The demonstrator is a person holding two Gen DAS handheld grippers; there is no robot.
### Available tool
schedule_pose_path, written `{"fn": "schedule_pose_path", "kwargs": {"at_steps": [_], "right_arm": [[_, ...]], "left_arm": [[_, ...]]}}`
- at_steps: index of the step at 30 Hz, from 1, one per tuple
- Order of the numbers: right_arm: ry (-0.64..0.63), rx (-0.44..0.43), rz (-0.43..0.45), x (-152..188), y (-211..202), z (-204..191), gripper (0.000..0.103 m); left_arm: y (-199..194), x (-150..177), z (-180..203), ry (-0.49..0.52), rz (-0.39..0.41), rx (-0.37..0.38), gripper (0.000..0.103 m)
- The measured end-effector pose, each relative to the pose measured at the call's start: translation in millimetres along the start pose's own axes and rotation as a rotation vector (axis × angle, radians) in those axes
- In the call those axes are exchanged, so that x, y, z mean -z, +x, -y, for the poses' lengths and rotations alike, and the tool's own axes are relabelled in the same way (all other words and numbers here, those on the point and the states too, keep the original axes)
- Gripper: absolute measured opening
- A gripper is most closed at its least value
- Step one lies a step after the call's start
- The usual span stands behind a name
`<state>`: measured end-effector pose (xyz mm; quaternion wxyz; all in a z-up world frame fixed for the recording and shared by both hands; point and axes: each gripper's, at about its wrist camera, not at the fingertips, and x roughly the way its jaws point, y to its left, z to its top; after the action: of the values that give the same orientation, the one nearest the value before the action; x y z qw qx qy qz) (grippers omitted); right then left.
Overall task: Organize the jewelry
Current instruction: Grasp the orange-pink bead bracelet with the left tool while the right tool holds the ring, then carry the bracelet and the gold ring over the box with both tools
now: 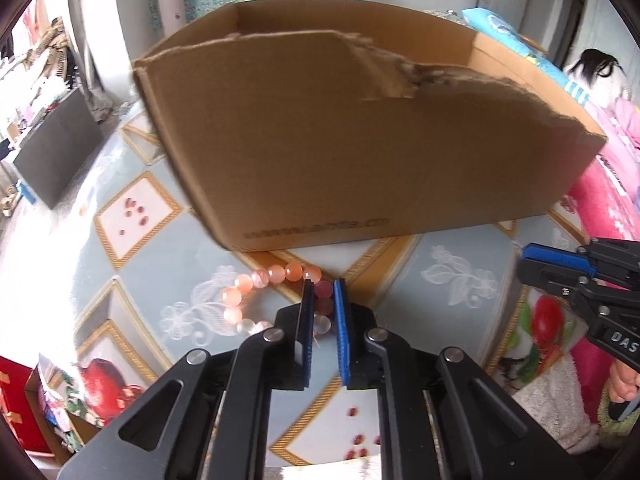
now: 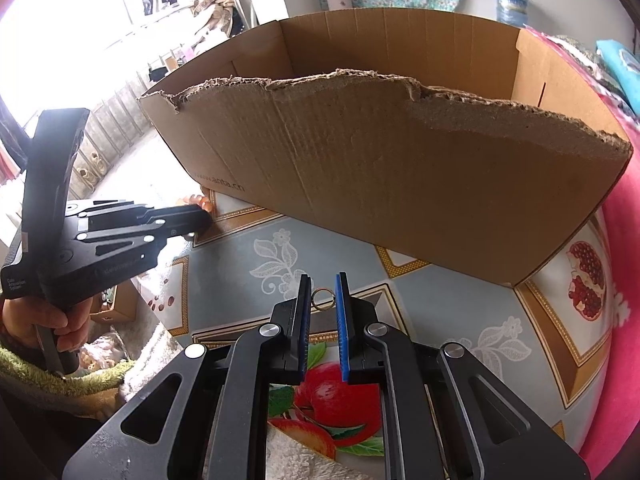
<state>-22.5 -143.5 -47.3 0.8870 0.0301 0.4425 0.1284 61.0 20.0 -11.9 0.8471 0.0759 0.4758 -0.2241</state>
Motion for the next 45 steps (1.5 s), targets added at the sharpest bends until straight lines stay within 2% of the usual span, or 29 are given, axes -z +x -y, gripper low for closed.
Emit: {"fn": "schedule_pose_path", "kwargs": {"at_steps": [6, 9, 12, 14, 16, 22, 28, 32, 37, 40, 45], "right_arm": [[0.031, 0.012, 0.005, 4.4, -0.4, 7.5, 0.01], [0.047, 0.018, 0.012, 6.1, -2.1, 12.2, 0.01], [0.06, 0.02, 0.018, 7.8, -2.9, 15.1, 0.01], [0.068, 0.016, 0.021, 10.1, -2.1, 16.3, 0.01], [0.077, 0.01, 0.02, 11.3, 0.1, 17.6, 0.01], [0.087, 0.0, 0.023, 11.7, 2.9, 20.0, 0.01], [0.096, -0.004, 0.024, 13.3, 3.2, 24.0, 0.01], [0.11, -0.011, 0.025, 13.6, 0.9, 26.2, 0.01], [0.122, -0.026, 0.046, 11.8, -12.8, 30.4, 0.01], [0.129, -0.04, 0.067, 8.5, -23.6, 30.5, 0.01], [0.143, -0.102, 0.117, -1.2, -50.8, 31.6, 0.01]], "left_arm": [[0.5, 3.9, 29.4, 0.051, -0.002, 0.131, 0.009], [-2.7, 7.6, 42.0, 0.086, -0.001, 0.144, 0.009], [-4.4, 8.7, 43.3, 0.108, -0.007, 0.141, 0.012], [-6.0, 9.8, 45.8, 0.107, -0.006, 0.134, 0.018], [-7.4, 10.3, 44.9, 0.106, -0.009, 0.128, 0.02], [-5.6, 8.9, 38.8, 0.121, -0.007, 0.099, 0.021], [-0.9, 6.6, 48.7, 0.184, 0.017, 0.037, 0.021], [1.0, 5.4, 50.1, 0.19, 0.03, 0.016, 0.009], [-2.0, 4.0, 37.6, 0.104, 0.019, 0.076, 0.008], [-15.4, 2.3, 31.9, 0.066, 0.043, 0.132, 0.008], [-53.2, -7.0, 15.8, -0.021, 0.112, 0.287, 0.008]]}}
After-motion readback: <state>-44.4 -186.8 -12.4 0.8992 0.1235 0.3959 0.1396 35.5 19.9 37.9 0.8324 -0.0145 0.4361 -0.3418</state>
